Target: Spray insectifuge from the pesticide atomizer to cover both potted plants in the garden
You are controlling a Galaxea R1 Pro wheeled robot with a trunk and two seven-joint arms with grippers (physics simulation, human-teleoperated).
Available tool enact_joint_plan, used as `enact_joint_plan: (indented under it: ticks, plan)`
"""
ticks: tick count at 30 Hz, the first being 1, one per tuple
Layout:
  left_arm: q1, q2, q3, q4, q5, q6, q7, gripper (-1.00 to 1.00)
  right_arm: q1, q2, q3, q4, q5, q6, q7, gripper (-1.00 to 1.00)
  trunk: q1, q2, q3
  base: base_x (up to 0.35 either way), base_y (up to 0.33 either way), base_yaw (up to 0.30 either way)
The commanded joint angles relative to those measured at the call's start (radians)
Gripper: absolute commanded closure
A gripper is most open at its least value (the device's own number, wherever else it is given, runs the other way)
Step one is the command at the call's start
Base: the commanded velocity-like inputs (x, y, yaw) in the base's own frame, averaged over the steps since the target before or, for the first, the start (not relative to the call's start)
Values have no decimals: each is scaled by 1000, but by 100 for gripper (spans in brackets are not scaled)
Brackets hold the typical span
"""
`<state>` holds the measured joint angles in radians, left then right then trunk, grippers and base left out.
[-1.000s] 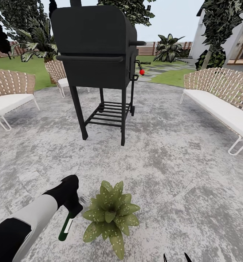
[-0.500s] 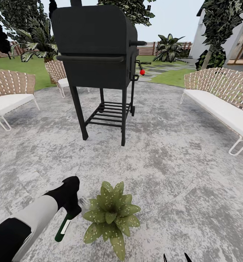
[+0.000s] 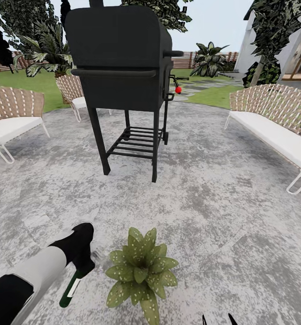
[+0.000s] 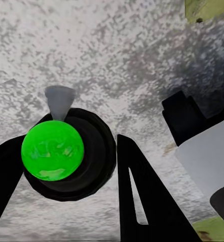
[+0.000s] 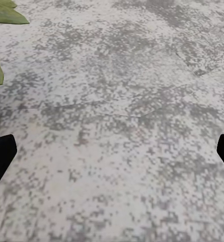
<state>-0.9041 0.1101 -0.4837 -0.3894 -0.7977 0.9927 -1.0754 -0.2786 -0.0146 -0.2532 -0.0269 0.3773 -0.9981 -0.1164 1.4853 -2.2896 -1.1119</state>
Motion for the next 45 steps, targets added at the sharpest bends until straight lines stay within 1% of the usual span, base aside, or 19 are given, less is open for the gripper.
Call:
enact_joint_plan:
  ticks: [1,10,15,24,29,30,34,36,37,39,40,41,42,44,45]
  plan:
    - [7,0,-3,-6,-9,4,-10,100,-1,0,-2,1,11,-2,-10,-100,0,0,-1,-156,0,0]
    - [14,0,2,-20,-9,4,-6,100,-1,1,-2,1,11,-2,-9,-100,0,0,-1,-300,-36,0]
    - [14,-4,8,-20,-8,6,35,100,-1,1,-2,1,11,-2,-10,-100,0,0,-1,-296,-149,22]
    - [13,-7,12,-23,-7,6,43,100,-1,2,-1,1,11,-2,-11,-100,0,0,-1,-281,-167,246]
    - [12,-11,13,-23,-6,7,43,100,-1,1,-2,1,11,-2,-10,-100,0,0,-1,-269,-168,74]
    - [12,-12,14,-28,-6,7,44,100,-1,1,-2,1,11,-2,-10,-100,0,0,-1,-184,-173,9]
    - [13,-8,25,-97,0,7,51,100,-1,1,-2,1,11,-2,-10,-100,0,0,-1,-134,-182,2]
    - [16,-6,70,-116,3,7,54,100,-1,1,-2,1,11,-2,-10,-100,0,0,-1,-99,-120,0]
    - [28,-5,109,-122,4,6,56,100,-1,1,-2,1,11,-2,-10,-100,0,0,-1,-96,-99,0]
    - [56,-4,156,-131,5,3,61,100,-1,1,-2,1,11,-2,-10,-100,0,0,-1,-91,-83,0]
    - [85,-3,198,-137,6,-25,70,100,-1,2,-2,1,11,-2,-9,-100,0,0,-1,-38,-30,0]
    - [112,-3,234,-140,6,-72,77,100,-1,2,-1,1,12,-2,-9,-100,0,0,-1,-20,-15,0]
    - [132,-3,262,-141,6,-111,83,100,-1,2,-1,1,12,-2,-9,-100,0,0,-1,-10,-8,0]
    - [182,-5,365,-141,6,-221,121,100,-1,2,-1,1,12,-2,-9,-100,0,0,-1,-5,-4,0]
    - [196,-5,404,-141,6,-252,141,100,-1,2,-1,1,12,-2,-9,-100,0,0,-1,-2,-2,0]
